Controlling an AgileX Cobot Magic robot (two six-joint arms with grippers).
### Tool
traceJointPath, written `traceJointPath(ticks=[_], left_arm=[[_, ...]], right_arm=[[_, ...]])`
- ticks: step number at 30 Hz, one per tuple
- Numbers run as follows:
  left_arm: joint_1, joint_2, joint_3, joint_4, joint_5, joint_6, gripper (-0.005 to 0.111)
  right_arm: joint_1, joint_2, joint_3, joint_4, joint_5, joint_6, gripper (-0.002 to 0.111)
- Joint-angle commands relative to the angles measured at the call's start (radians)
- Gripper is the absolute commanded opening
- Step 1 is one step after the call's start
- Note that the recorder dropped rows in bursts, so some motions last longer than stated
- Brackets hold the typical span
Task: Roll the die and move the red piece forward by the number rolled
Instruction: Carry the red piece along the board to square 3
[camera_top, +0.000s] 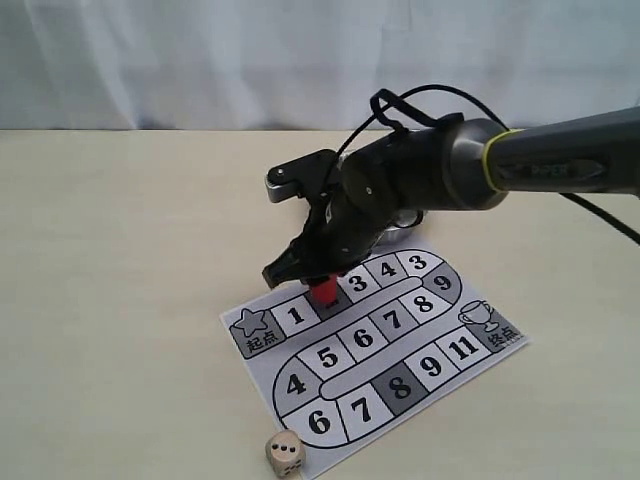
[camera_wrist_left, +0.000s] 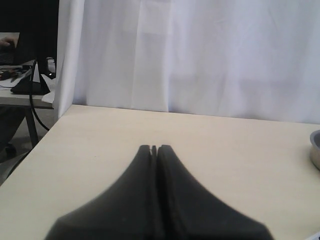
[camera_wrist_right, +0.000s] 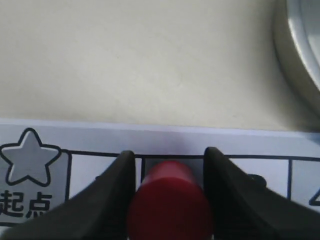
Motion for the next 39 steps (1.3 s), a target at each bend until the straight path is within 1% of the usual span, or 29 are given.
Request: traceJointPath(ticks=[1, 7, 13, 19, 23, 28, 32, 37, 39], left_arm=[[-0.008, -0.001, -0.007, -0.002, -0.012, -0.002, 0.0], [-0.008, -0.001, -0.007, -0.002, -0.012, -0.002, 0.0], [-0.008, -0.001, -0.007, -0.002, -0.012, -0.002, 0.0], [-0.008, -0.001, -0.007, -0.002, -0.012, -0.002, 0.0], [-0.008, -0.001, -0.007, -0.002, -0.012, -0.002, 0.0], [-0.008, -0.001, -0.007, -0.002, -0.012, -0.002, 0.0], [-0.008, -0.001, -0.007, -0.002, -0.012, -0.002, 0.0], [-0.008, -0.001, -0.007, -0.002, -0.012, -0.002, 0.0], [-0.008, -0.001, -0.007, -0.002, -0.012, -0.002, 0.0]], right_arm=[[-0.005, 0.036, 0.001, 0.002, 0.013, -0.005, 0.004], [-0.017, -0.008, 0.001, -0.025, 0.019, -0.005, 0.004], [-0.08, -0.046, 0.001, -0.021, 0.071, -0.005, 0.004], [-0.12, -0.044, 0.001, -0.001, 0.061, -0.005, 0.004], [-0.12, -0.028, 0.001, 0.012, 0.055, -0.005, 0.004], [-0.12, 0.009, 0.001, 0.102, 0.02, -0.013, 0.004], [-0.125, 0.014, 0.001, 0.062, 0.02, -0.005, 0.004], [-0.133, 0.014, 0.001, 0.054, 0.028, 0.017, 0.004], [-0.133, 0.014, 0.001, 0.054, 0.03, 0.02, 0.008]])
